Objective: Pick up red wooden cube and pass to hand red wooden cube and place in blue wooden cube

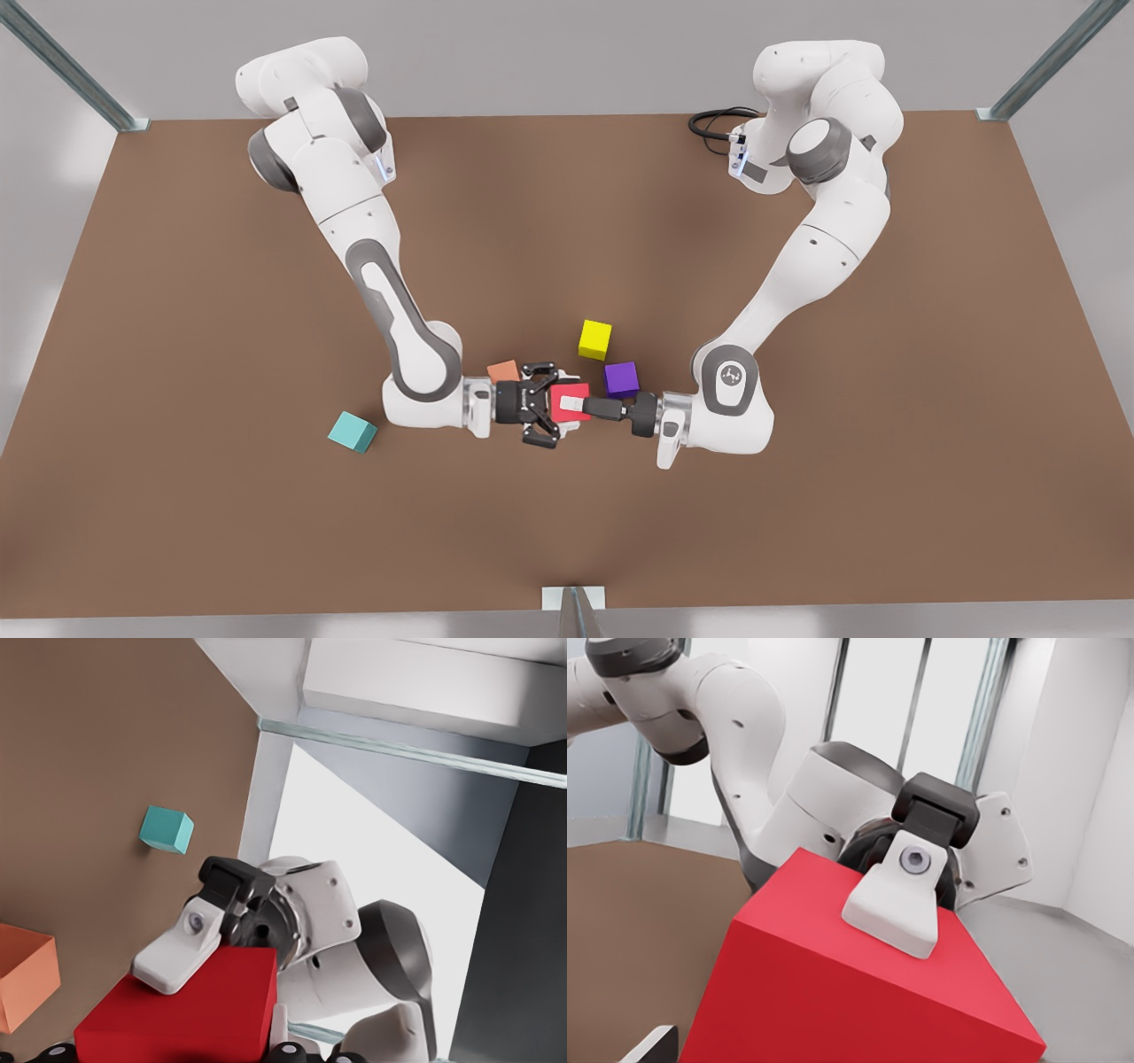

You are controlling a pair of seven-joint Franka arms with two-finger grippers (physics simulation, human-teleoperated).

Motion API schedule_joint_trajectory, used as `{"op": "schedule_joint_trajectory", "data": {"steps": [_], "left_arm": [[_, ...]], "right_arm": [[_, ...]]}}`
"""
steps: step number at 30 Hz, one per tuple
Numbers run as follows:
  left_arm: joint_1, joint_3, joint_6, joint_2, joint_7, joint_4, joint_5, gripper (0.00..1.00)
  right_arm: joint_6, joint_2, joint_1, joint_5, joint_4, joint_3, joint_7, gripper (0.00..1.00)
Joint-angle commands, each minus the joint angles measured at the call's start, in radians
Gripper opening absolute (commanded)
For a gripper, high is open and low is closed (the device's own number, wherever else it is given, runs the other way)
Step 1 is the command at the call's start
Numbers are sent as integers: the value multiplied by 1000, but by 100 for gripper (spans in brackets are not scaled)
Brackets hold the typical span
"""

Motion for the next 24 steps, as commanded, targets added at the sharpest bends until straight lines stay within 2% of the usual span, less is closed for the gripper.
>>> {"op": "schedule_joint_trajectory", "data": {"steps": [1,2,5,6,7,9,11,13,14,17,19,24], "left_arm": [[0,-1,-4,-2,45,0,-12,62],[0,-1,-6,-2,45,0,-11,62],[0,-1,-6,-2,46,0,-11,63],[0,-1,-6,-2,45,-1,-11,79],[0,-1,-7,-2,43,-6,-14,100],[7,-1,-9,-2,35,-9,-28,100],[15,-1,-10,-3,35,-12,-25,100],[17,-1,-10,-5,14,-12,-25,100],[17,-1,-10,-5,14,-12,-25,100],[37,-1,-33,-13,-73,-12,-12,100],[113,-1,-181,-17,-118,-6,53,100],[260,-5,-345,-83,-242,-1,234,100]], "right_arm": [[39,-1,1,1,2,8,-66,97],[39,-1,1,1,2,6,-66,90],[39,-4,-1,1,5,8,-61,89],[39,-4,-1,1,11,8,-60,89],[39,-4,1,2,13,9,-60,89],[39,-7,1,15,19,8,-60,86],[39,-9,1,15,21,8,-61,62],[39,-9,1,15,21,8,-61,62],[39,-9,1,15,21,8,-60,55],[37,-9,-1,16,19,8,-60,55],[34,-10,-6,15,17,8,-60,56],[-4,-17,-48,-22,10,-3,-58,58]]}}
